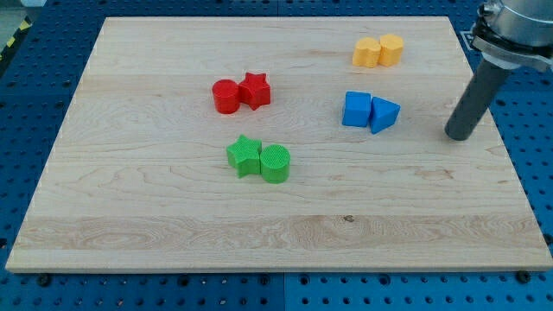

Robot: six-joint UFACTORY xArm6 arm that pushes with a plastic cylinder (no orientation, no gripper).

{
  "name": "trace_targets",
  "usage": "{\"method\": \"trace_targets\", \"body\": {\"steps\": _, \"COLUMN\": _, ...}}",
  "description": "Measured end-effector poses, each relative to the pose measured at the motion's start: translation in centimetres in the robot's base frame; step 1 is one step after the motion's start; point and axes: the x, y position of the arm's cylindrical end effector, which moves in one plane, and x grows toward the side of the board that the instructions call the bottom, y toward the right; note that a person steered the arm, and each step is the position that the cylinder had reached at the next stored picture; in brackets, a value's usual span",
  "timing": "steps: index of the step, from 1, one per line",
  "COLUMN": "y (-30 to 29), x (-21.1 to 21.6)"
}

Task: Move the triangle above the green blocks

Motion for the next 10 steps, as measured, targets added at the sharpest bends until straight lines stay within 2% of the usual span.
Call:
{"method": "trace_targets", "body": {"steps": 2, "y": -3.2, "x": -3.6}}
{"method": "trace_targets", "body": {"steps": 3, "y": -4.9, "x": -3.9}}
{"method": "trace_targets", "body": {"steps": 5, "y": -9.1, "x": -2.1}}
{"method": "trace_targets", "body": {"steps": 8, "y": -9.6, "x": 0.2}}
{"method": "trace_targets", "body": {"steps": 10, "y": -14.0, "x": 0.2}}
